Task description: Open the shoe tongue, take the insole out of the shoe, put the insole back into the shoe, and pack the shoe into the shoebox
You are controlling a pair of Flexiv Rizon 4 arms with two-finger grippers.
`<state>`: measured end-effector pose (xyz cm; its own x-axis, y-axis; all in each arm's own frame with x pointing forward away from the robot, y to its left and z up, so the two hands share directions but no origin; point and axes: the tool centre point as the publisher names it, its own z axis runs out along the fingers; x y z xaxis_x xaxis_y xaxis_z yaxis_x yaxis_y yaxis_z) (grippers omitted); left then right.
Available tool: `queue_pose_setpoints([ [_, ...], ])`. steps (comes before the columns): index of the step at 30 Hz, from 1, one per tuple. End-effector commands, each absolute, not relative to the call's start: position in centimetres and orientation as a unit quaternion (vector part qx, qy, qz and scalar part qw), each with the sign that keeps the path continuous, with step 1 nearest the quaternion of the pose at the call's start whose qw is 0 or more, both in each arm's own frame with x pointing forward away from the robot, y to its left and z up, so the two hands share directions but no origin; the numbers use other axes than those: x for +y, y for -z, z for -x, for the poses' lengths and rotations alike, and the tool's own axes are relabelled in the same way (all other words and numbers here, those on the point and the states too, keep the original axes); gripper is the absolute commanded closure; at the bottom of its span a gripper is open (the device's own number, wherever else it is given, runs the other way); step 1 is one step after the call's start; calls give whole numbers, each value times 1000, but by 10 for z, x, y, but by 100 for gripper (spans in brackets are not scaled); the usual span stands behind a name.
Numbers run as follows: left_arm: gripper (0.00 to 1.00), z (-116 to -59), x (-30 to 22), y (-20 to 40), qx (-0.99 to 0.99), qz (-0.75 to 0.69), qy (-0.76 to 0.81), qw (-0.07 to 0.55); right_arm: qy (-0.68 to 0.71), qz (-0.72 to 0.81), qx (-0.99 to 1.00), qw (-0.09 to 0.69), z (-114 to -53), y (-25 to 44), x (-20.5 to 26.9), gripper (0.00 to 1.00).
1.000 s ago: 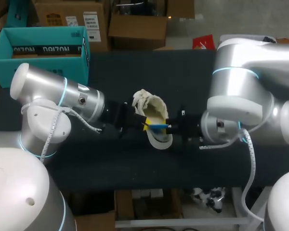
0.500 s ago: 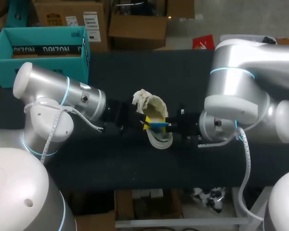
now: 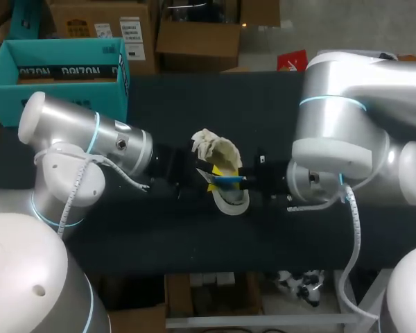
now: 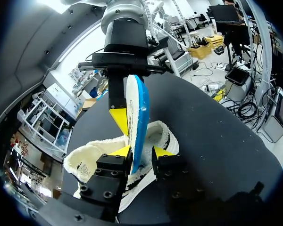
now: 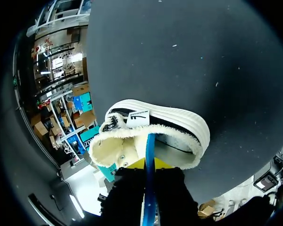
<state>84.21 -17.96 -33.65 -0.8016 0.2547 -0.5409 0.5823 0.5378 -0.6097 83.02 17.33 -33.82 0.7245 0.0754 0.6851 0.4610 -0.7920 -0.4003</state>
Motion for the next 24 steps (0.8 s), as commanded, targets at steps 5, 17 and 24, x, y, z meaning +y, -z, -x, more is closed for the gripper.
queue_pose_setpoints([
  [5, 78, -831, -184, 334, 854, -235, 412, 213, 337, 882, -163, 286, -832, 343, 168, 100],
  [17, 100, -824, -193, 340, 865, -222, 393, 218, 332, 878, -173, 298, -849, 358, 153, 100],
  [24, 95, -826, -191, 345, 871, -209, 388, 218, 333, 878, -177, 295, -855, 360, 152, 100],
])
